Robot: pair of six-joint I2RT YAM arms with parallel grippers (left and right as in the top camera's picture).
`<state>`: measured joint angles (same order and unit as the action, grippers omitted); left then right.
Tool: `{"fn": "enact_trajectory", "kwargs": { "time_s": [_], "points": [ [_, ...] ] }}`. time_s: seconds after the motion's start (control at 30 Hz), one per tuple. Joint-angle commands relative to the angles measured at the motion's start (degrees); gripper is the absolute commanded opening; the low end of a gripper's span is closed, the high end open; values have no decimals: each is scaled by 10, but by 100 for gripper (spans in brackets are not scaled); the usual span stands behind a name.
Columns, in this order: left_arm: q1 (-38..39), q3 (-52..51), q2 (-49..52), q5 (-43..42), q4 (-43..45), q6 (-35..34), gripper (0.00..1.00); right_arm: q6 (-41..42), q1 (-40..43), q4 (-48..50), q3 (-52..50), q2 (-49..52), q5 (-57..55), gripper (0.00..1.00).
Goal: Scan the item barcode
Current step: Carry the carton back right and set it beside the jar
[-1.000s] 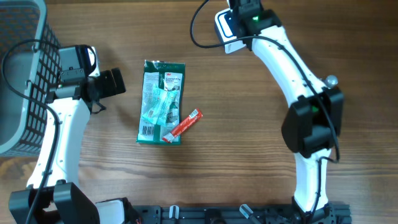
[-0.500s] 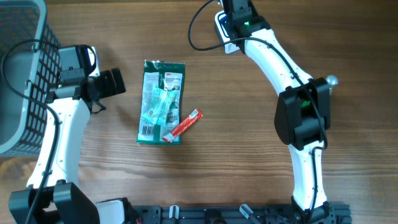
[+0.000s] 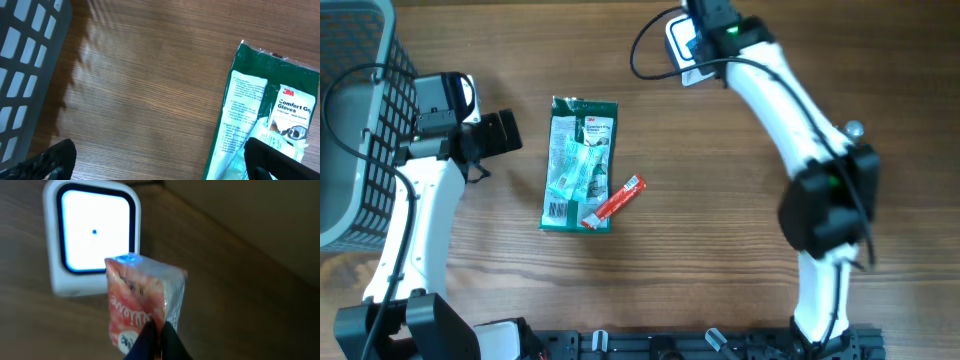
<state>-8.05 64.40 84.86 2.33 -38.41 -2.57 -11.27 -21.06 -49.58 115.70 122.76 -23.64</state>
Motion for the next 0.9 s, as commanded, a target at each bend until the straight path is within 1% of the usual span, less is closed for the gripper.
{"fn": "enact_trajectory", "kwargs": {
  "time_s": [0.0,0.1,0.17,0.23,0.3,0.47,0.63,0.8,0.87],
  "points": [
    [-2,3,2,5,2,8,100,109,18,-91,9,-126,92,4],
    [-2,3,2,5,2,9,100,149,38,-175,9,-155,141,4],
    [-2,3,2,5,2,9,100,170,54,-231,9,-159,152,4],
    [-2,3,2,5,2,9,100,207,78,-301,-5,-155,151,4],
    [-2,3,2,5,2,9,100,223,91,-317,-31,-153,152,4],
    [-2,3,2,5,2,9,100,224,107,-306,-122,-153,167,4],
    [-2,3,2,5,2,8,100,219,106,-254,-202,-153,200,5],
    [-2,3,2,5,2,9,100,220,106,-216,-253,-153,201,4],
    [-2,3,2,5,2,9,100,220,106,-184,-285,-153,201,5]
  ]
}}
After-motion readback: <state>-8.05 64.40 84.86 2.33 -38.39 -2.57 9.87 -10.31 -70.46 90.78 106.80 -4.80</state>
